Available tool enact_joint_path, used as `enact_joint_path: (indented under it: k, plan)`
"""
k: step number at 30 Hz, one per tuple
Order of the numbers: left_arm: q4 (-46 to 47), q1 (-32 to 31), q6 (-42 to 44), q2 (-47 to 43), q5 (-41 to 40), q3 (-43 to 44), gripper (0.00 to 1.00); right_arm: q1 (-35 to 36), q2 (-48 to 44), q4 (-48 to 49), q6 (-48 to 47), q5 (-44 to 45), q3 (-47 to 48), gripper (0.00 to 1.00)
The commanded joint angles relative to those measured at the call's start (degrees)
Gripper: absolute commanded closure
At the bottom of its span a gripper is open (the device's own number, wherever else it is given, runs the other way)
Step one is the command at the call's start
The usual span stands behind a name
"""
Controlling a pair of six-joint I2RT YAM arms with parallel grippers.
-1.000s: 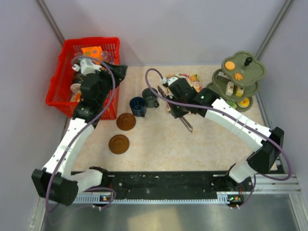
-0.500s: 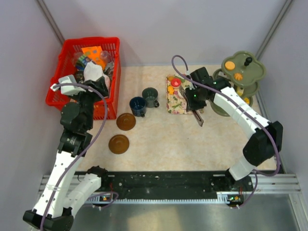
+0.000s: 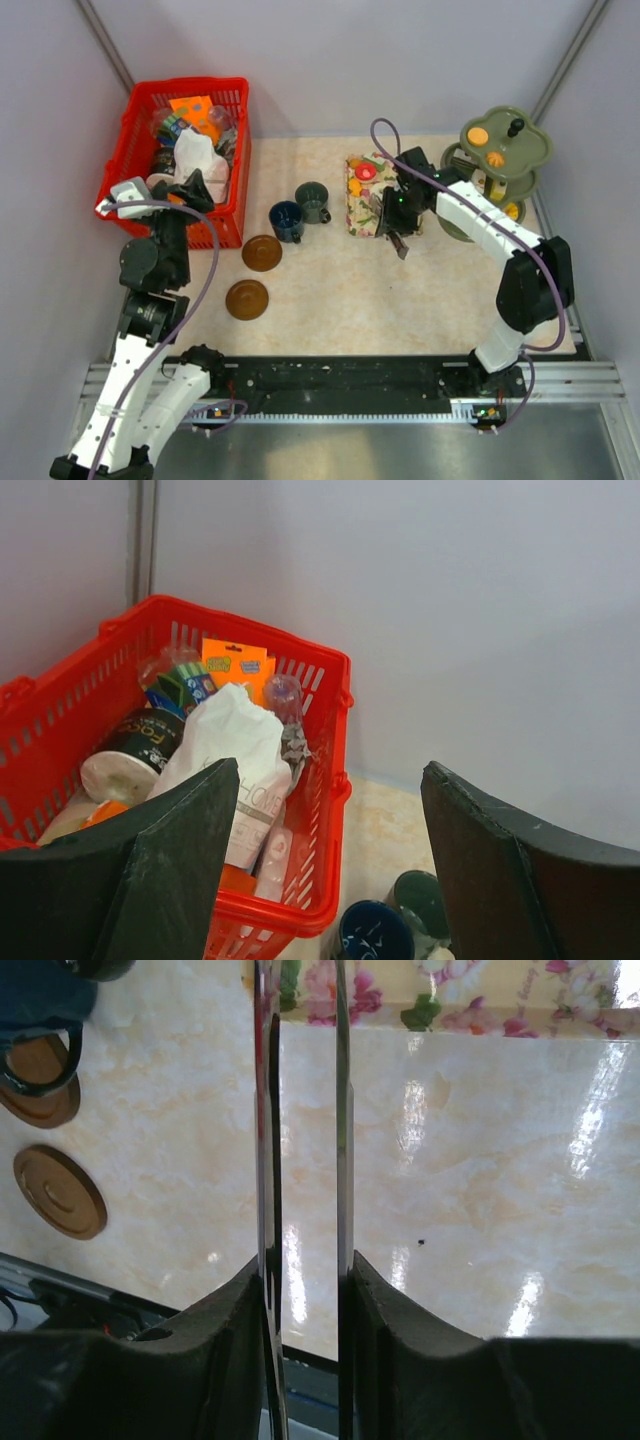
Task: Serve the afternoon tea
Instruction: Adjust the dessert on the tray.
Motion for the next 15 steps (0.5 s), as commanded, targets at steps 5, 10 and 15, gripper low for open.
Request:
enact_joint_path:
  k: [5,10,15]
  plan:
    - [5.2,-0.3,3.1,-1.5,-2.5,-1.7,0.21,-3.1,-4.0,8.4,11.2,-2.5,-4.0,0.61]
    - [5.4,-0.6,3.2,-1.9,-2.7,-1.9,0.21,-5.8,-5.3,14.4,16.2,-4.9,-8.8,0.61]
    - [5.6,-0.8,3.3,-2.0,-2.7,-2.1,0.21,-7.5,-5.2,19.9,21.1,-7.9,-12.0,0.61]
